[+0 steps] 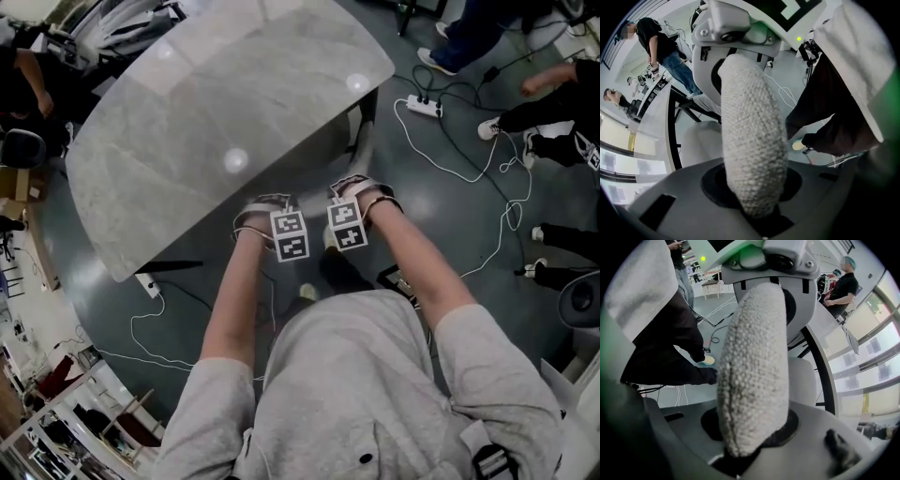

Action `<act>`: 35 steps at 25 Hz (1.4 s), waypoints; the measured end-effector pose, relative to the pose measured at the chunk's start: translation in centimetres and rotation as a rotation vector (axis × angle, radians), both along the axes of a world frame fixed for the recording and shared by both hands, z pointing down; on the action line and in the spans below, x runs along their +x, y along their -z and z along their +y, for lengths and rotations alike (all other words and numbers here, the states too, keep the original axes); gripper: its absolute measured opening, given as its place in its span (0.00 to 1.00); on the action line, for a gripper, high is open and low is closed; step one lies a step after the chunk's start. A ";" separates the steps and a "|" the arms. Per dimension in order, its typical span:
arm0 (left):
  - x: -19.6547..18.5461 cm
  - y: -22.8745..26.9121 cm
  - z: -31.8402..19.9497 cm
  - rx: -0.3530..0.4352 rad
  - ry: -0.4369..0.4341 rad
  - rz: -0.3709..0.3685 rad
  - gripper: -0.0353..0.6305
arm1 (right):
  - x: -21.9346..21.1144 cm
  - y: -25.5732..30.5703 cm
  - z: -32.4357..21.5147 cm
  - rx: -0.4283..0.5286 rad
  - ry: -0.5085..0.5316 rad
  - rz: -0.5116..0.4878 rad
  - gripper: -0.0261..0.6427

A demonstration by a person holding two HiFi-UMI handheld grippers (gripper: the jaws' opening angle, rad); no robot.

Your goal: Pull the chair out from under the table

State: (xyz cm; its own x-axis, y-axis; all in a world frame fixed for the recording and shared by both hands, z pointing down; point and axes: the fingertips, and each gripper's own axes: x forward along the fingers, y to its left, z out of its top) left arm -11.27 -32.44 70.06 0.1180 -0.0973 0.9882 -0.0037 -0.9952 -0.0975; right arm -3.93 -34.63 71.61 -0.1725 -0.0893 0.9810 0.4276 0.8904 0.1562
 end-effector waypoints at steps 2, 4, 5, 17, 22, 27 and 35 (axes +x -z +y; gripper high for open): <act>-0.1 0.0 0.6 0.000 -0.004 0.001 0.22 | -0.1 0.0 0.6 0.000 -0.004 0.002 0.19; -0.2 0.0 1.1 -0.001 -0.010 0.000 0.22 | -0.1 0.0 1.2 -0.001 -0.009 0.004 0.19; -0.2 0.0 1.3 -0.002 -0.014 0.000 0.22 | -0.2 0.1 1.4 -0.001 -0.013 0.004 0.19; -0.3 0.1 3.5 0.000 -0.065 -0.005 0.22 | 0.0 0.0 4.1 -0.008 -0.066 0.005 0.19; 0.0 0.2 4.9 0.001 -0.064 -0.001 0.22 | 0.2 0.1 5.6 -0.011 -0.066 0.008 0.19; 0.3 0.0 6.5 0.000 -0.068 0.001 0.22 | 0.5 -0.1 7.2 -0.015 -0.070 0.012 0.20; 0.4 0.4 9.2 -0.004 -0.087 0.000 0.22 | 0.7 0.4 10.0 -0.014 -0.089 0.014 0.20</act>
